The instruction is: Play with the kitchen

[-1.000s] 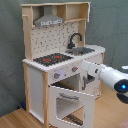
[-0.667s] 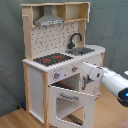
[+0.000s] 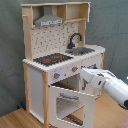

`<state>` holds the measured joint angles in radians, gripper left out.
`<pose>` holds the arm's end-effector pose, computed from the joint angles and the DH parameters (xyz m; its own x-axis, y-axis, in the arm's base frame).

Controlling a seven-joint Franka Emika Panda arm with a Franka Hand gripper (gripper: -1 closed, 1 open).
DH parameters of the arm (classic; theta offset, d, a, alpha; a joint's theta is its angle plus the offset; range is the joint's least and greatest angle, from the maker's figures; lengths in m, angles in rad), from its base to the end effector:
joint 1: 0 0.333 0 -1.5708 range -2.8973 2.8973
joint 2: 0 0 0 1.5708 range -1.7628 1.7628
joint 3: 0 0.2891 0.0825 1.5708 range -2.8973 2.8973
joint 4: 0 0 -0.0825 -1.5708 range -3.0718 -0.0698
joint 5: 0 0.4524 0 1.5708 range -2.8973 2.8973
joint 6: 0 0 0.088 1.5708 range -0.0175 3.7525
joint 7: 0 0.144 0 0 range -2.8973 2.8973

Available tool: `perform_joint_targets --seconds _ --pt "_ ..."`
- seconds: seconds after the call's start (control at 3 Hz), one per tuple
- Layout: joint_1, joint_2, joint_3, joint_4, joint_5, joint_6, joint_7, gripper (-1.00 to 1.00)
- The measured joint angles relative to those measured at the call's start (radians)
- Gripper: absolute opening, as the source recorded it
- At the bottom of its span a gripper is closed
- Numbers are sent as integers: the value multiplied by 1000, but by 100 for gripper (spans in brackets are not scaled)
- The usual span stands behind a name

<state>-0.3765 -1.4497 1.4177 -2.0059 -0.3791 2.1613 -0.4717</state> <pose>0.1992 0.5959 0.4613 0.3119 0.8202 -0.4796 -0.0647 0.5220 0.8505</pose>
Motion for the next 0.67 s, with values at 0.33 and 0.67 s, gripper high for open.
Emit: perform_joint_targets --seconds 0.33,0.67 --pt "5 -4 18 -28 0 94 -41 100" --pt "40 -4 43 -101 2 173 -50 100"
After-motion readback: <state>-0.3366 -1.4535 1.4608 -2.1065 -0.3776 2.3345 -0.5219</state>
